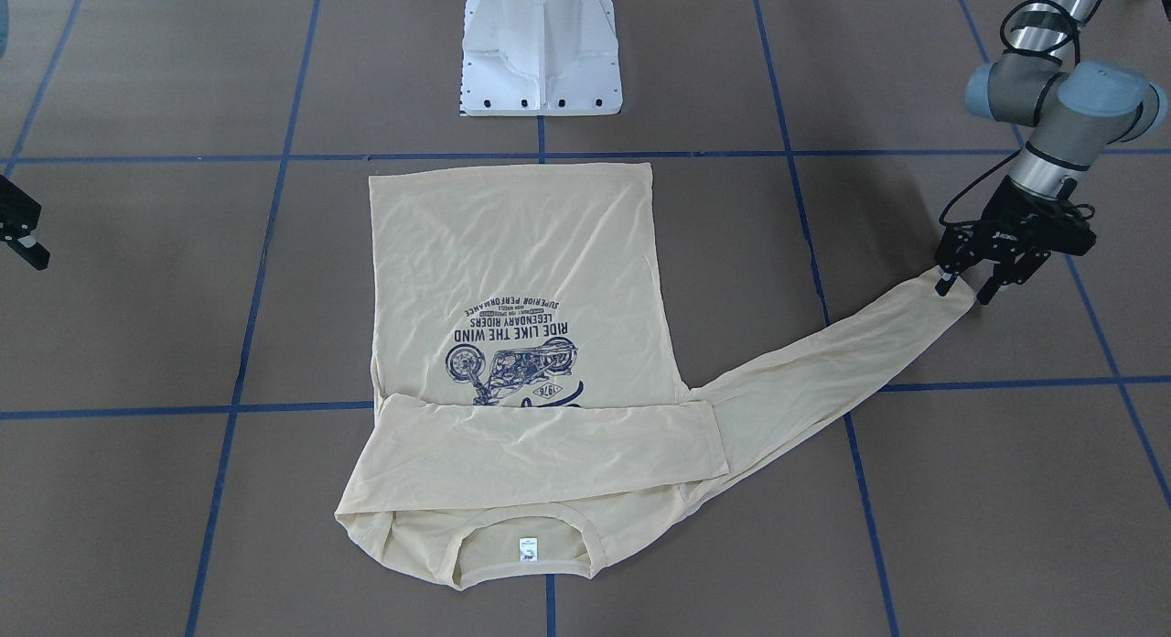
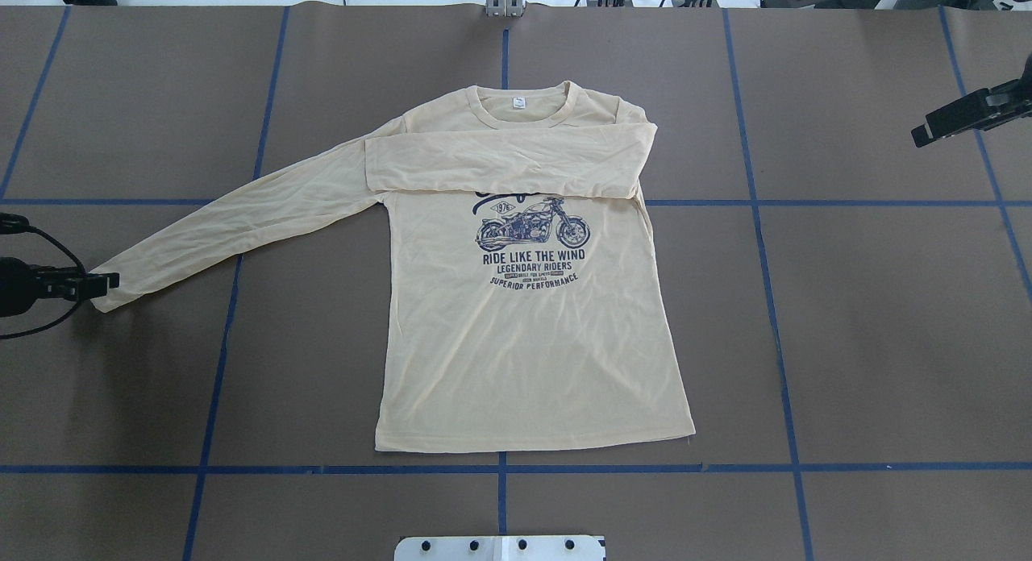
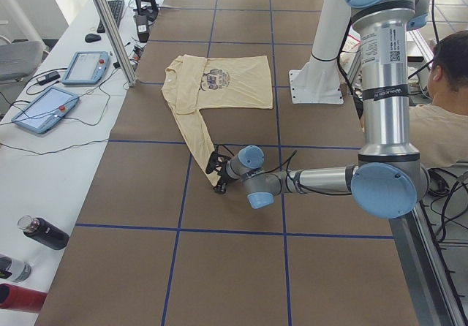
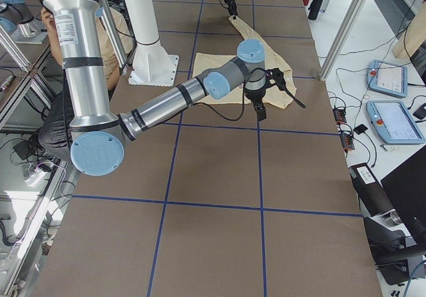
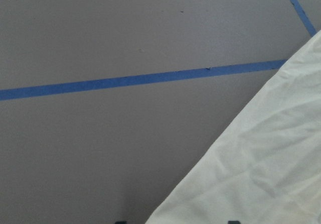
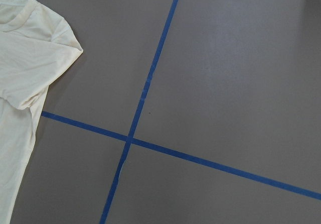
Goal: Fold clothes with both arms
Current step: 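Lower the left gripper to the cuff of the other sleeve and grasp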
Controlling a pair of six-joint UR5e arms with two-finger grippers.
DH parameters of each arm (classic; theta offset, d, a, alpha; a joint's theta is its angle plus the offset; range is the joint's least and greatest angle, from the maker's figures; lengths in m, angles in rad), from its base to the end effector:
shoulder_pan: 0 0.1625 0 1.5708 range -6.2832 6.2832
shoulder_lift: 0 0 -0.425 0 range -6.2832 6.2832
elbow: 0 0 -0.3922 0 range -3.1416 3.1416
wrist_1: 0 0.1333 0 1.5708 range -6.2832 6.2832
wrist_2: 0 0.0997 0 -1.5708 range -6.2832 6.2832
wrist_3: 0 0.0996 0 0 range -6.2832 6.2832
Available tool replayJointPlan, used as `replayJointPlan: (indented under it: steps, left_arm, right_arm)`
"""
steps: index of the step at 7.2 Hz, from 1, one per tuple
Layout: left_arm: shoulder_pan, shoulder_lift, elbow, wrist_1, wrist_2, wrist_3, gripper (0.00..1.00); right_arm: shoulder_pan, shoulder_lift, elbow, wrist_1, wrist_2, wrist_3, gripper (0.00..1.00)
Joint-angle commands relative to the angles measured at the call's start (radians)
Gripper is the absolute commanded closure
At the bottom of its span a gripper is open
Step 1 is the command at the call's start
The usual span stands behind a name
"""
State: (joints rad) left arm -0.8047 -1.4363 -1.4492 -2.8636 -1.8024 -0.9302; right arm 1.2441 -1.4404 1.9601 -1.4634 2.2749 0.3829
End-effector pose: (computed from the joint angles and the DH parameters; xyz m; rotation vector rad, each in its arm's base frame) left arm 0.2370 -0.4056 0.6465 0.5243 0.9126 -0.0286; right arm -0.1020 -0.5155 0.3921 0.3265 -0.8460 -0.1684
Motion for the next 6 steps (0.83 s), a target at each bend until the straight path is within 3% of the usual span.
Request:
replayJointPlan:
  steps: [1,3,4,6]
  left_arm:
    - [0.004,0.007,0.000,0.000,0.000,-0.001,0.36]
    - [0.004,0.007,-0.002,0.000,0.000,0.002,0.85]
    - [0.004,0.007,-0.007,0.000,0.000,0.007,1.00]
    - [-0.001,0.008,-0.028,0.001,-0.014,0.010,1.00]
  right_arm:
    - [0.000,0.000,0.000,0.000,0.000,0.002,0.00]
    - [0.000,0.001,0.002,0.000,0.000,0.002,0.00]
    - [0.000,0.003,0.002,0.000,0.000,0.002,0.00]
    - [0.000,0.003,0.000,0.000,0.000,0.002,0.00]
